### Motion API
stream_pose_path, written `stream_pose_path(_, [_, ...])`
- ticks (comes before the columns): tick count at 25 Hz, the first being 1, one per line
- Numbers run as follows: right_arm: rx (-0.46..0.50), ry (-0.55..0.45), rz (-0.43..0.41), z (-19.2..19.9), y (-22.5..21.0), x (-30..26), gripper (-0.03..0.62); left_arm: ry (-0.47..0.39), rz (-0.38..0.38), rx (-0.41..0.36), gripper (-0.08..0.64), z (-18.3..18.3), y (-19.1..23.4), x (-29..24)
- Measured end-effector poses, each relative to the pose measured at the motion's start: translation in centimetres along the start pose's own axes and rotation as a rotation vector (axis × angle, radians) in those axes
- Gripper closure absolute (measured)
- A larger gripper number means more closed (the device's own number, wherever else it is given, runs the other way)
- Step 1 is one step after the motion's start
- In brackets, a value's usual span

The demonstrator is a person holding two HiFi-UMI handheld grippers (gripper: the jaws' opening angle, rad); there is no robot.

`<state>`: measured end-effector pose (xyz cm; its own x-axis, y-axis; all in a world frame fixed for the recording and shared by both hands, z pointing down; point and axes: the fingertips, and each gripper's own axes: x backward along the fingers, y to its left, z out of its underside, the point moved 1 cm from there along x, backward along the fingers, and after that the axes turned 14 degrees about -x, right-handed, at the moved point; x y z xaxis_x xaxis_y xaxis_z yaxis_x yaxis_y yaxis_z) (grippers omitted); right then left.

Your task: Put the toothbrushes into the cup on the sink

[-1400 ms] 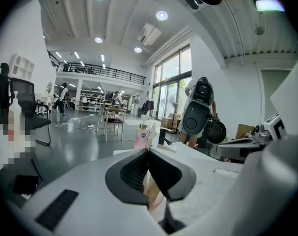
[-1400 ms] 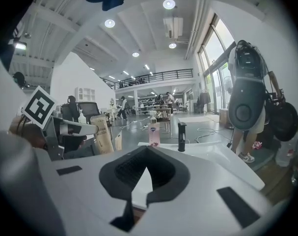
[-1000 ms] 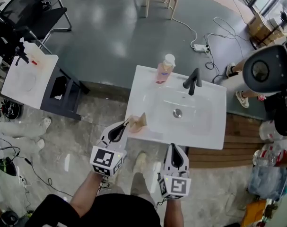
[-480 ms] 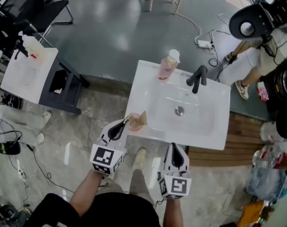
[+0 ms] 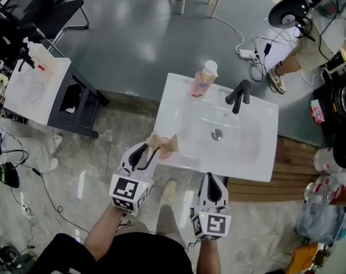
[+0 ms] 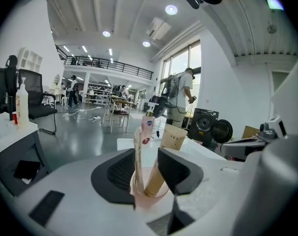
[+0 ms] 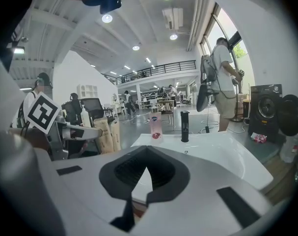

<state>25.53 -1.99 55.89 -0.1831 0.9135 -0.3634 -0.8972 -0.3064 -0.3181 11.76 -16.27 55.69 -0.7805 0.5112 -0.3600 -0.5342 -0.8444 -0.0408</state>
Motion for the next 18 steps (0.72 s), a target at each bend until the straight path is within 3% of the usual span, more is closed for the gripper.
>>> stream_pose_path(2, [0.0,0.0,-0.001,-0.1,0.0,0.0,0.594,0.002,0.006,0.002,0.392,0.0,0.0,0.0])
stream_pose_path(5, [0.001,-0.001,-0.002,-0.1,0.1,-0.1,0.594,0.003,0.011,0.0,0.368,0.1,0.0,0.0])
stream_pose_path(18, [0.009,-0.027,-0.001,-1.0,0.8,0.1,0.594,-0.021,0.005,-0.028,0.367,-1.0,0.5,1.0])
